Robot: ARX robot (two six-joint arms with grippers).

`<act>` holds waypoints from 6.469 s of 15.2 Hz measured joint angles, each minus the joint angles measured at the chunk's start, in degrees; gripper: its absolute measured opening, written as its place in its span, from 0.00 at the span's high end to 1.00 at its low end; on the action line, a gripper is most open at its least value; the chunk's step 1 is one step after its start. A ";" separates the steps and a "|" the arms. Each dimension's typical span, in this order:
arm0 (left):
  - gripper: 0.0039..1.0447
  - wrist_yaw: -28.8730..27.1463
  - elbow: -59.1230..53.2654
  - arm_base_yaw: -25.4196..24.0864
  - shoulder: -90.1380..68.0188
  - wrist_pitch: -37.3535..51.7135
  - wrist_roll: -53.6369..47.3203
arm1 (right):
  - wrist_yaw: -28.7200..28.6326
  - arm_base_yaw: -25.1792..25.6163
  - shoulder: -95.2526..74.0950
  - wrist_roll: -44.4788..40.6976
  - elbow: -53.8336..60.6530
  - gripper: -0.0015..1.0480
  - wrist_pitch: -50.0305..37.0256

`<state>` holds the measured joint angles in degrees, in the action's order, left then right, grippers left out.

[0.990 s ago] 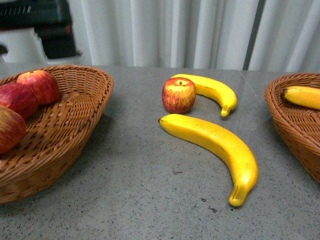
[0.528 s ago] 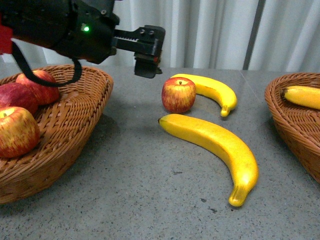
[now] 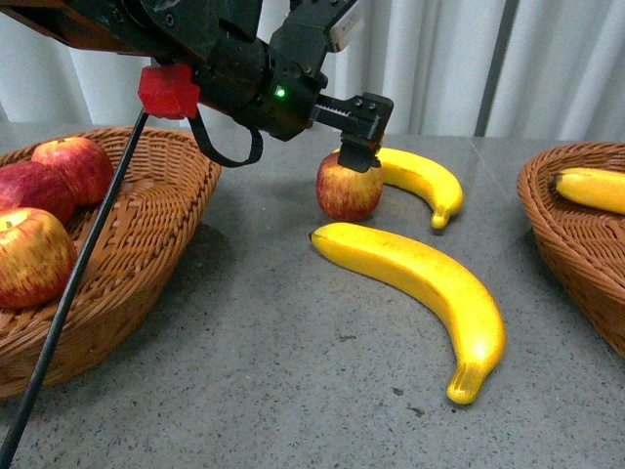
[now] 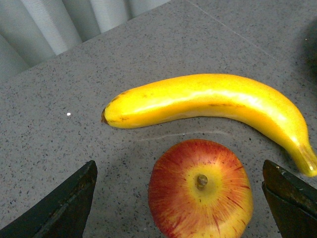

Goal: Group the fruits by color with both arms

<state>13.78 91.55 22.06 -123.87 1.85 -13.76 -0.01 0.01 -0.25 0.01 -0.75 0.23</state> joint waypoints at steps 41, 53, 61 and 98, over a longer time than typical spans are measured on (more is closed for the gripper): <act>0.24 -31.34 -54.58 -3.72 65.29 21.24 14.80 | 0.02 0.00 0.00 0.00 0.00 0.06 0.02; 0.99 -13.79 -87.06 -21.90 93.92 23.52 14.58 | 0.02 0.00 0.00 0.00 0.00 0.06 0.00; 0.99 -13.77 -90.73 -22.01 104.91 16.72 14.56 | 0.02 0.00 0.00 0.00 0.00 0.06 0.00; 0.06 -13.79 -90.71 -22.01 123.38 -2.03 14.38 | -4.50 -29.07 -95.47 -4.76 -53.22 0.06 -27.04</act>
<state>-0.01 0.84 0.05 -0.49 -0.19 0.62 -4.51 -29.06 -95.72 -4.75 -53.98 -26.81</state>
